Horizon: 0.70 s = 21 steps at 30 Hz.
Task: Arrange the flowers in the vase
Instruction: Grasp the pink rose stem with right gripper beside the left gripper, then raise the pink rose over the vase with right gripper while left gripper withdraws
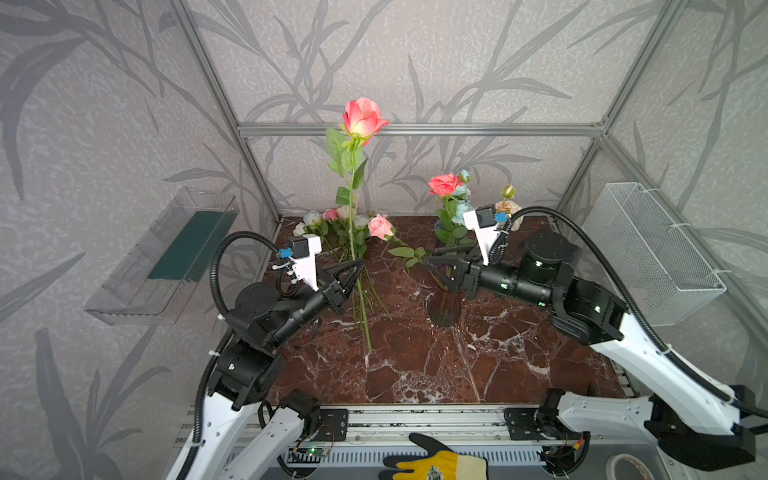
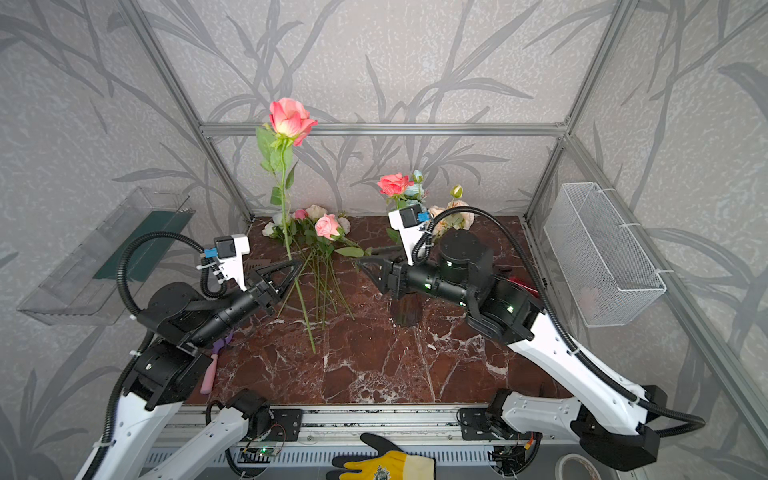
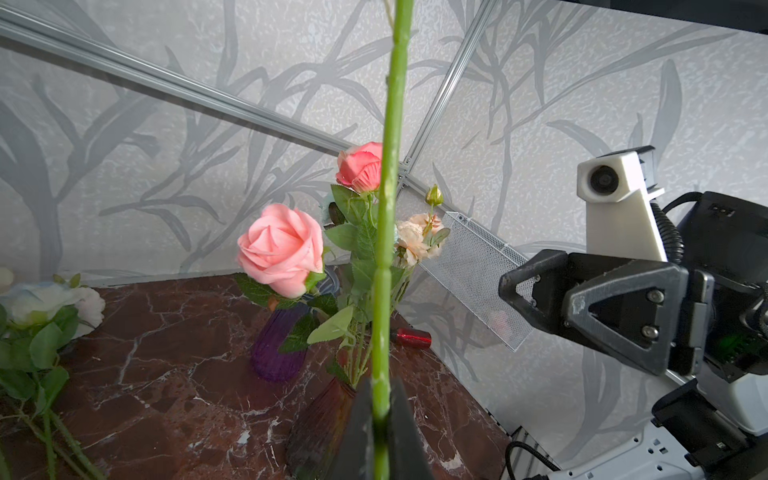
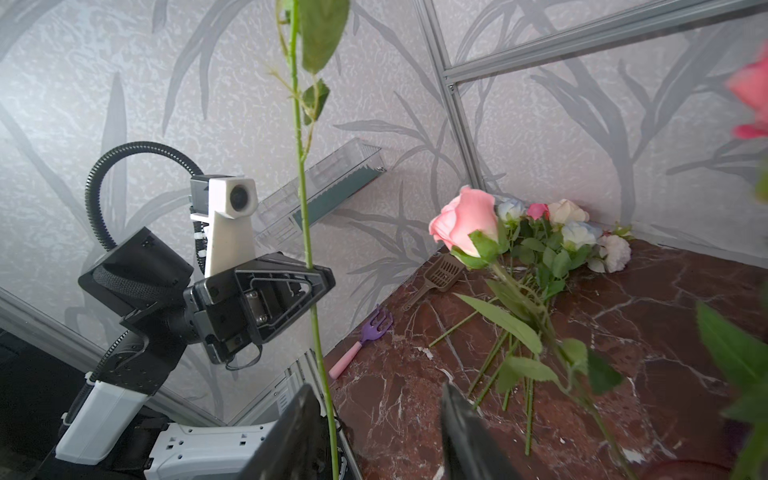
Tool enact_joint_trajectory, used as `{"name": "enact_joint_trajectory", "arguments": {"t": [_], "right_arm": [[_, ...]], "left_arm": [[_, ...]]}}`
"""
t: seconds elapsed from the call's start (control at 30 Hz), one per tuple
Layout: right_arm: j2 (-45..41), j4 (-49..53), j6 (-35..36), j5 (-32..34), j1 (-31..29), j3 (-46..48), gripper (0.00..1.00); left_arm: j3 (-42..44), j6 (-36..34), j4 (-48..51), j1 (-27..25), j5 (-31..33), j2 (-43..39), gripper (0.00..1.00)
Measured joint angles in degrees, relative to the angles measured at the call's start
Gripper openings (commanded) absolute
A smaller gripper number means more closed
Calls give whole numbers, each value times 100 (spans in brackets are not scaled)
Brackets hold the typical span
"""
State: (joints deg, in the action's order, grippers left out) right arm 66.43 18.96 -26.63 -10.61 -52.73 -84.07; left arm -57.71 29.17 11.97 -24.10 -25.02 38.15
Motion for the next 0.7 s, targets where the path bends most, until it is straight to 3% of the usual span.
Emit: {"name": "enact_joint_trajectory", "arguments": {"t": [0.3, 0.5, 0.7], "right_arm": [[925, -623, -42, -96, -136, -527, 50], [964, -807, -179, -122, -144, -634, 41], [953, -866, -354, 11, -144, -459, 41]], "left_arm": [[-96, -299, -216, -1381, 461, 693, 0], [-136, -367, -365, -1622, 616, 907, 0], [-136, -417, -431, -1687, 704, 807, 0]]}}
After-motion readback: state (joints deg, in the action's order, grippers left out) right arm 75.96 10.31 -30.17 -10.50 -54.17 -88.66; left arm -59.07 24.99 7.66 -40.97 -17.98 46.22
